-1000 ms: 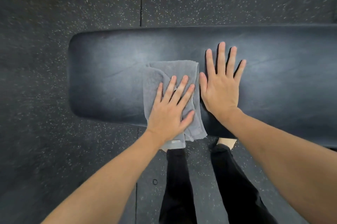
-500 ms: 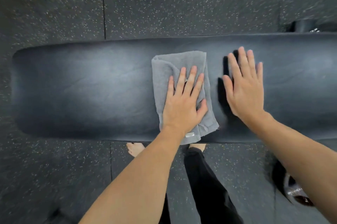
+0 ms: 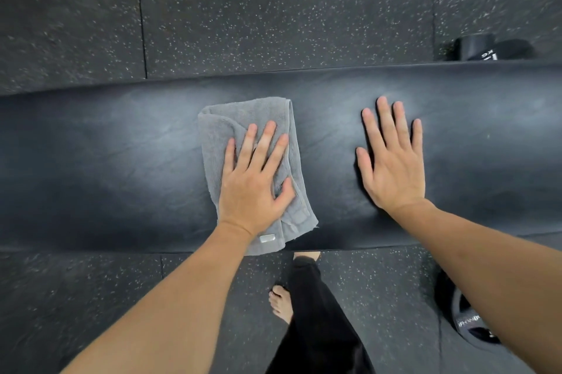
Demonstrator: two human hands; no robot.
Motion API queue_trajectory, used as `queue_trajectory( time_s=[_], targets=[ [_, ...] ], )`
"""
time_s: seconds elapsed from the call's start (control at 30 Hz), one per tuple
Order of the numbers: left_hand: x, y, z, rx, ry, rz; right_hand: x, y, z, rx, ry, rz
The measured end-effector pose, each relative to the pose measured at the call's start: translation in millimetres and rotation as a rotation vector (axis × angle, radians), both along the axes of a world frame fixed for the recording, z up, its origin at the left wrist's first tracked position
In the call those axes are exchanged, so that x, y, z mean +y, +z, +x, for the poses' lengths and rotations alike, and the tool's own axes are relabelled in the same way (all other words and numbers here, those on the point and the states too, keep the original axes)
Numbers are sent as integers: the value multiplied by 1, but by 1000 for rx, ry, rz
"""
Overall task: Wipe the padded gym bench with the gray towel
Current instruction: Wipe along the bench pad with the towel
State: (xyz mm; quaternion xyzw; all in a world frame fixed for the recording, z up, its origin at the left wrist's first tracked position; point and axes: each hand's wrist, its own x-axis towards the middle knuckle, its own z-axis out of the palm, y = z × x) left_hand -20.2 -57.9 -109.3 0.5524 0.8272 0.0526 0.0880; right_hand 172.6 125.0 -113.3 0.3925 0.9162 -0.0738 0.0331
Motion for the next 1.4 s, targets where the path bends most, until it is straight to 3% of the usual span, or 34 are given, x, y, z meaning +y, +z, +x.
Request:
queue_trajectory(
  time_s=[0.13,0.27,0.37,0.47,0.63,0.8,0.9,1.1,1.27,1.4],
  targets=[
    [28,2,-24,13,56,29,0,-3,1,27,8,25],
    [87,3,-51,18,298,45,0,-8,1,52,8,48],
    [89,4,-22,17,227,7,1,-8,1,54,11,40],
    [72,6,38,1,68,54,0,-8,3,48,14,35],
    [-4,1,92,-35,9,59,1,-7,3,80,21,44],
    [-77,-5,71,80,139,-11,1,-9,4,86,18,52],
    [-55,-5,87,108,235,-39,2,-12,4,87,24,52],
    [10,-1,145,105,103,-36,6,-16,6,101,61,32],
    [73,2,212,-15,330,15,15,-17,12,217,75,-60],
    [65,2,196,-20,215,25,16,-14,14,237,88,-96]
  ],
)
